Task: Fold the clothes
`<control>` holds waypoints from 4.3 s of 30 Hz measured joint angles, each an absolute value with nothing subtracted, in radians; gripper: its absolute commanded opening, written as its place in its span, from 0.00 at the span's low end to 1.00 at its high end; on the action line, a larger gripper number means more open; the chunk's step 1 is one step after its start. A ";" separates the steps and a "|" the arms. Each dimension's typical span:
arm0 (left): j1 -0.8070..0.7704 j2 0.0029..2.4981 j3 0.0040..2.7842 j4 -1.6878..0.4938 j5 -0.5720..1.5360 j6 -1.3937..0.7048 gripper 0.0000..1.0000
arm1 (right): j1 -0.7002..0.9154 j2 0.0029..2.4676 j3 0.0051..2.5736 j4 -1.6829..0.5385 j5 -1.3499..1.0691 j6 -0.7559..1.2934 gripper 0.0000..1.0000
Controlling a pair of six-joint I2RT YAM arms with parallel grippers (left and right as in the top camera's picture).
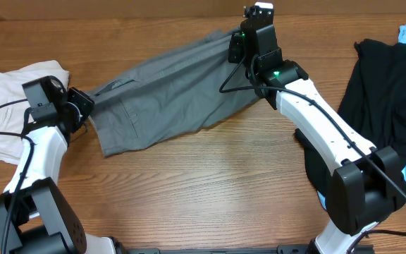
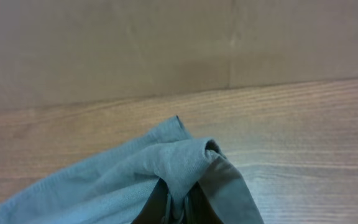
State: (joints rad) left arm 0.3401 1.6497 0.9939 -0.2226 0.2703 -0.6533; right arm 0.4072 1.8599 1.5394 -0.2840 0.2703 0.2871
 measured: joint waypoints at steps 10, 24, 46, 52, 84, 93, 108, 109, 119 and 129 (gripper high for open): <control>0.333 1.670 0.994 -0.186 0.207 -0.655 0.14 | 0.406 1.955 1.541 -0.134 0.259 0.287 0.05; 0.333 1.672 0.994 -0.171 0.121 -0.661 0.21 | 0.373 2.029 1.545 0.015 0.273 0.283 1.00; 0.320 1.674 0.998 -0.164 0.393 -0.625 1.00 | 0.138 2.022 1.565 -0.682 -0.167 0.355 0.99; 0.287 1.674 0.998 -0.170 0.314 -0.528 1.00 | 0.157 2.087 1.565 -0.693 -0.240 0.379 0.90; 0.237 1.852 1.000 -0.047 0.030 -0.443 1.00 | 0.168 2.160 1.587 -1.065 -0.091 0.705 0.04; 0.235 1.852 1.001 -0.001 0.130 -0.439 1.00 | 0.173 2.159 1.588 -1.167 -0.023 0.775 0.04; 0.235 1.689 1.096 -0.544 0.251 -0.332 1.00 | 0.171 2.086 1.592 -1.065 0.038 0.652 0.77; 0.235 1.689 1.096 -0.565 0.252 -0.337 1.00 | 0.171 2.059 1.600 -1.064 0.041 0.641 0.77; 0.235 1.782 1.059 -0.465 0.247 -0.416 0.75 | 0.171 1.955 1.629 -1.093 0.045 0.605 0.76; 0.238 1.909 1.085 -0.335 0.301 -0.426 0.34 | 0.171 1.955 1.629 -1.095 0.046 0.601 0.75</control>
State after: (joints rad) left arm 0.2379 1.9095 1.0855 -0.3347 0.3008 -0.4255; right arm 0.1707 1.9553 1.6287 -1.0950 0.0456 0.6014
